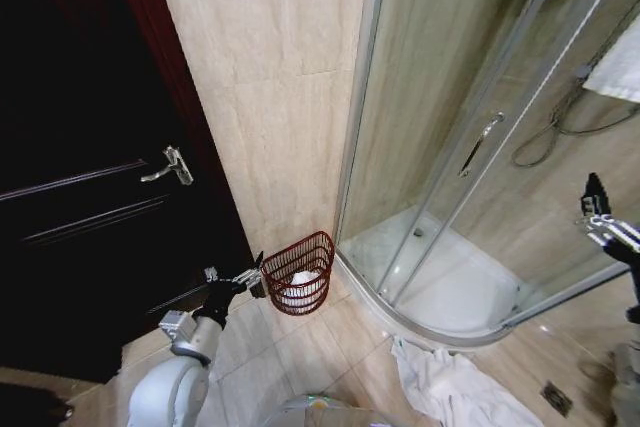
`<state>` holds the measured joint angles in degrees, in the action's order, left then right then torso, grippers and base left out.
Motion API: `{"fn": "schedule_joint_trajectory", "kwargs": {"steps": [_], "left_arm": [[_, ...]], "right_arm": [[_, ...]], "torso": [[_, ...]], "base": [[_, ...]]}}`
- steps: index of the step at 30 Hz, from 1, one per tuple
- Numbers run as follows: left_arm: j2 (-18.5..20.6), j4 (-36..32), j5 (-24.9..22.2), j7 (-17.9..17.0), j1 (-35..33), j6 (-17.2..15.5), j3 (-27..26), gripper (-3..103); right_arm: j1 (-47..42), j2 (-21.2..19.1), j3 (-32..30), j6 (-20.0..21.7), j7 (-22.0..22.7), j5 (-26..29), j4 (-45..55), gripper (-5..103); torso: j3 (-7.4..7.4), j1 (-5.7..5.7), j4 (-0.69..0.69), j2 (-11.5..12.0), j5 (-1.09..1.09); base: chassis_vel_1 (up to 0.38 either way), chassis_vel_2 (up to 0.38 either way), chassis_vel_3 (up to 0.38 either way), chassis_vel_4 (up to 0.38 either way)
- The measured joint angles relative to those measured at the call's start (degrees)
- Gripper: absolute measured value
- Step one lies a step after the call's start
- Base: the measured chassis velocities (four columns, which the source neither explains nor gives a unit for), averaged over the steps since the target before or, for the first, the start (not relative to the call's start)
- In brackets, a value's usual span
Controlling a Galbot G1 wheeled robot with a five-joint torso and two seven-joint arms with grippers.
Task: Discard the used towel into the hamper.
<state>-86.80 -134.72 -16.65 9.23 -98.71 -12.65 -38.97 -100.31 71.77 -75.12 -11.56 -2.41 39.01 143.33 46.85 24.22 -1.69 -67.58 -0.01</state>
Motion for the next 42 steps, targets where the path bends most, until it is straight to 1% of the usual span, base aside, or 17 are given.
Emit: {"fn": "schedule_joint_trajectory", "kwargs": {"steps": [7, 9, 13, 16, 17, 18, 19, 21, 23, 25, 29, 32, 35, 37, 40, 41, 42], "left_arm": [[-0.01, 0.00, 0.00, 0.00, 0.00, -0.01, 0.01, 100], [-0.01, -0.01, -0.01, 0.00, 0.00, -0.01, 0.01, 100], [-0.02, -0.01, 0.00, 0.00, 0.01, -0.01, 0.02, 100], [-0.04, -0.02, -0.01, 0.02, 0.00, -0.01, 0.03, 100], [-0.04, -0.02, -0.01, 0.01, 0.01, -0.01, 0.03, 100], [-0.03, -0.01, -0.01, 0.01, 0.00, -0.01, 0.03, 100], [-0.03, -0.02, -0.01, 0.01, 0.00, -0.01, 0.03, 100], [-0.02, -0.02, -0.01, 0.01, -0.01, -0.01, 0.02, 100], [-0.01, -0.02, -0.01, 0.00, 0.00, -0.01, 0.01, 100], [0.01, -0.02, -0.01, 0.00, 0.00, -0.01, -0.01, 100], [0.01, -0.02, -0.01, -0.01, 0.00, -0.01, -0.01, 100], [0.00, -0.02, -0.01, 0.00, 0.00, -0.01, -0.01, 100], [-0.01, -0.02, -0.01, -0.01, 0.00, -0.01, 0.00, 100], [-0.02, -0.01, -0.01, 0.00, 0.00, -0.01, 0.01, 100], [-0.02, -0.01, -0.01, 0.00, 0.01, -0.01, 0.01, 100], [-0.01, -0.01, -0.01, 0.00, 0.01, -0.01, 0.01, 100], [-0.02, -0.01, -0.01, 0.00, 0.01, -0.01, 0.01, 100]], "right_arm": [[0.09, -0.20, 0.31, 0.23, 0.04, 0.02, -0.03, 100], [0.19, -0.27, 0.39, 0.31, 0.11, -0.01, -0.03, 100], [0.65, -0.32, 1.57, 0.38, 2.02, -1.67, -0.06, 100], [0.97, -0.41, 2.09, 0.13, 2.77, -2.07, -0.09, 100], [0.98, -0.64, 1.86, 0.04, 2.81, -1.86, -0.09, 100], [1.03, -0.97, 1.47, 0.02, 2.90, -1.36, -0.09, 100], [1.15, -1.38, 0.73, 0.09, 2.90, -0.59, -0.09, 100], [1.34, -1.89, -0.49, 0.30, 2.69, 0.23, -0.09, 100], [1.96, -3.05, -2.41, 0.54, 2.18, 1.65, -0.08, 100], [2.25, -3.98, -3.90, 0.69, 1.95, 2.93, -0.07, 100], [2.28, -5.07, -5.73, 0.77, 1.63, 4.28, -0.07, 100], [2.39, -5.64, -6.31, 0.84, 1.58, 4.61, -0.08, 100], [2.48, -6.35, -6.87, 0.85, 1.47, 5.05, -0.08, 100], [2.52, -6.85, -7.55, 0.86, 1.43, 5.42, -0.10, 100], [2.54, -7.33, -8.25, 0.93, 1.46, 5.80, -0.09, 100], [2.48, -7.37, -8.54, 0.85, 1.44, 6.01, -0.10, 100], [2.36, -7.12, -8.45, 0.36, 1.43, 5.96, -0.10, 100]], "torso": [[0.00, 0.01, 0.01, 0.00, 0.03], [0.01, 0.01, 0.00, 0.01, 0.00], [0.01, 0.02, 0.02, 0.01, 0.02], [0.01, 0.01, 0.01, 0.00, 0.09], [0.01, 0.01, 0.01, 0.01, 0.07], [0.00, 0.00, 0.00, 0.00, -0.01], [0.00, 0.00, -0.01, 0.00, -0.01], [0.00, 0.00, 0.00, 0.00, 0.02], [0.00, 0.00, 0.01, 0.00, -0.05], [0.00, 0.00, 0.00, 0.00, 0.02], [0.00, -0.01, 0.01, 0.00, 0.00], [0.00, -0.01, 0.01, 0.00, 0.04], [0.00, -0.01, 0.01, 0.00, 0.01], [0.00, 0.00, 0.00, 0.00, 0.06], [0.00, 0.01, 0.02, 0.00, -0.01], [0.01, 0.01, 0.02, 0.00, 0.01], [0.01, 0.02, -0.02, 0.00, 0.02]], "base": [[-0.167, -0.189, 0.180, 0.164], [-0.197, -0.256, 0.221, 0.230], [-0.221, -0.253, 0.226, 0.220], [-0.165, -0.202, 0.183, 0.103], [-0.104, -0.103, 0.102, 0.045], [-0.027, -0.103, 0.102, 0.034], [-0.027, -0.008, 0.056, 0.034], [0.000, 0.000, 0.000, 0.000], [0.060, 0.057, -0.063, -0.053], [0.056, 0.062, -0.076, -0.071], [0.026, 0.040, -0.025, -0.040], [-0.012, 0.013, 0.022, -0.014], [-0.131, 0.075, 0.114, -0.075], [-0.164, 0.109, 0.160, -0.106], [-0.197, 0.134, 0.163, -0.161], [-0.171, 0.180, 0.185, -0.165], [-0.174, 0.203, 0.185, -0.165]]}}
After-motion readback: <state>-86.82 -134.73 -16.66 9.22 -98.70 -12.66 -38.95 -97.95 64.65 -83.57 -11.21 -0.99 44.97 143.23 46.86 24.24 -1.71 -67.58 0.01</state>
